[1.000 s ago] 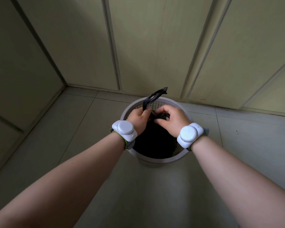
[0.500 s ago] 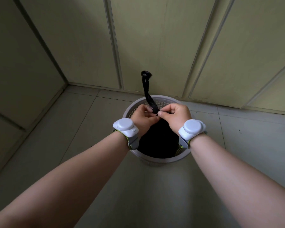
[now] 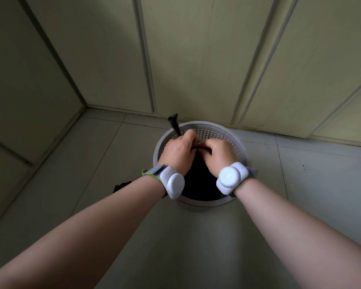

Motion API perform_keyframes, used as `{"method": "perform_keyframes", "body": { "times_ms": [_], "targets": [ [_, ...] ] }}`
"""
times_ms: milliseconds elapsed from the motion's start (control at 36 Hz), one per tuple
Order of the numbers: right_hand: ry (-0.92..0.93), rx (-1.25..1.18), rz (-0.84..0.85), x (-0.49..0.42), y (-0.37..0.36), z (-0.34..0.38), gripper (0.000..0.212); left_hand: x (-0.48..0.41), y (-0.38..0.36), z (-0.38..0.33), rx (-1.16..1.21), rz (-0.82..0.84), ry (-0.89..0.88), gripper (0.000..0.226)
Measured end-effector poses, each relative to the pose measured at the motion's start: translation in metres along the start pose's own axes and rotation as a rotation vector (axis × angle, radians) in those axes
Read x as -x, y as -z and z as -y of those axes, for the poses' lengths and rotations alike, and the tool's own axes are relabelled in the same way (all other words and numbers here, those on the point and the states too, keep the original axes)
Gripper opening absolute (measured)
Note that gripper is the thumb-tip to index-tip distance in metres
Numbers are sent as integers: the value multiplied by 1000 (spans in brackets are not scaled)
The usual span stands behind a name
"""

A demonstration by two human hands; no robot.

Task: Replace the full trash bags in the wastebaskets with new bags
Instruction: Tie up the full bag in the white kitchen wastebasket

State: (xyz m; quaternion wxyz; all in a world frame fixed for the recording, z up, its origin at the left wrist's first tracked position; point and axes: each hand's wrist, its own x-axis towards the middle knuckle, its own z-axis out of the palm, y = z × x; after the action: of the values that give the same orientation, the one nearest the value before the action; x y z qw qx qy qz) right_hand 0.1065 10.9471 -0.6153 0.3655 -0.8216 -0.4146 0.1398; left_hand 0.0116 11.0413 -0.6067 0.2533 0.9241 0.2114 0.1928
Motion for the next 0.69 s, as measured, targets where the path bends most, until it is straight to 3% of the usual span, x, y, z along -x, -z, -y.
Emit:
{"method": "perform_keyframes", "body": {
  "times_ms": [111,222,333,444,528,611,694],
  "targets": [
    [102,214,19,3,-1,-6,24,-1,2,2,-22,11,-10,17],
    [100,209,-13,0,4,-8,16,-2,3,1,45,10,12,21],
    [-92,-49,172,-8,9,1,8,-4,6,4,87,-29,87,23],
    [-250,-360,296,-9,17,0,19,-5,9,11,41,-45,145,8],
    [-356,-539,270,-9,16,-4,22,-6,10,8,104,24,164,7],
    [-451,-684,188,-11,14,-5,22,-6,10,5,137,155,147,22],
    [-478,-718,187,-10,14,-4,23,-5,9,3,95,151,134,19]
  ]
}}
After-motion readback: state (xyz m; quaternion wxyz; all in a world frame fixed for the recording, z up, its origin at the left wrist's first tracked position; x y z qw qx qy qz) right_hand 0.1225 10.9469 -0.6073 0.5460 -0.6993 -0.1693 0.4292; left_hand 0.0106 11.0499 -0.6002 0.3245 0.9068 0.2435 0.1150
